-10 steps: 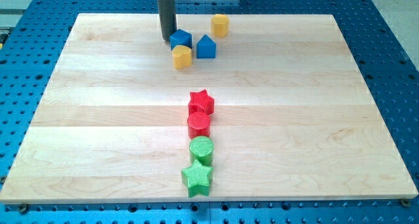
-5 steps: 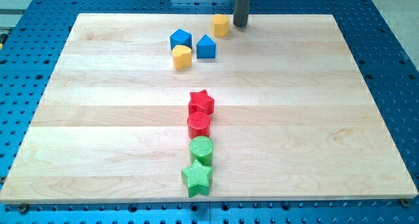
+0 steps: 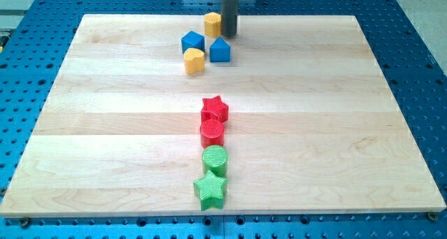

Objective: Move the yellow hexagon to the top right of the blue cube

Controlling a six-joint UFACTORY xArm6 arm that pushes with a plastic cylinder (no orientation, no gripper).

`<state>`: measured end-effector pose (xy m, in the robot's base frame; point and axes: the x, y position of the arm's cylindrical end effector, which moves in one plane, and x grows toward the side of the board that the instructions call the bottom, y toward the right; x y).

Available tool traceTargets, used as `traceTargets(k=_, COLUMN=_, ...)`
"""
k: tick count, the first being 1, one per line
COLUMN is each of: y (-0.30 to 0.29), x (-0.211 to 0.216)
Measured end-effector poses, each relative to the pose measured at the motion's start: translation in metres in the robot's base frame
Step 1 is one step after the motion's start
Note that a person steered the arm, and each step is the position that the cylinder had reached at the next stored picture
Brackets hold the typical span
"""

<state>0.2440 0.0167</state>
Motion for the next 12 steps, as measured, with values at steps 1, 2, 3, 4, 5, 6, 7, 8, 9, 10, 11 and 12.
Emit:
traceTargets(k=1, y=0.011, x=0.000)
traceTargets(k=2, y=0.024, x=-0.021)
traceTargets(k=3, y=-0.026, x=-0.025)
traceTargets(k=4, y=-0.071, x=-0.025)
traceTargets(k=5, y=-0.085, x=-0.025)
traceTargets(k=6, y=-0.085, x=-0.028)
traceTargets(k=7, y=-0.091, x=-0.051)
traceTargets(k=8, y=-0.145, x=-0.052)
traceTargets(k=9, y=-0.175, x=-0.039)
traceTargets(k=10, y=-0.170, x=-0.009)
traceTargets(k=11, y=-0.132, x=-0.020)
traceTargets(k=12, y=-0.112, x=-0.025)
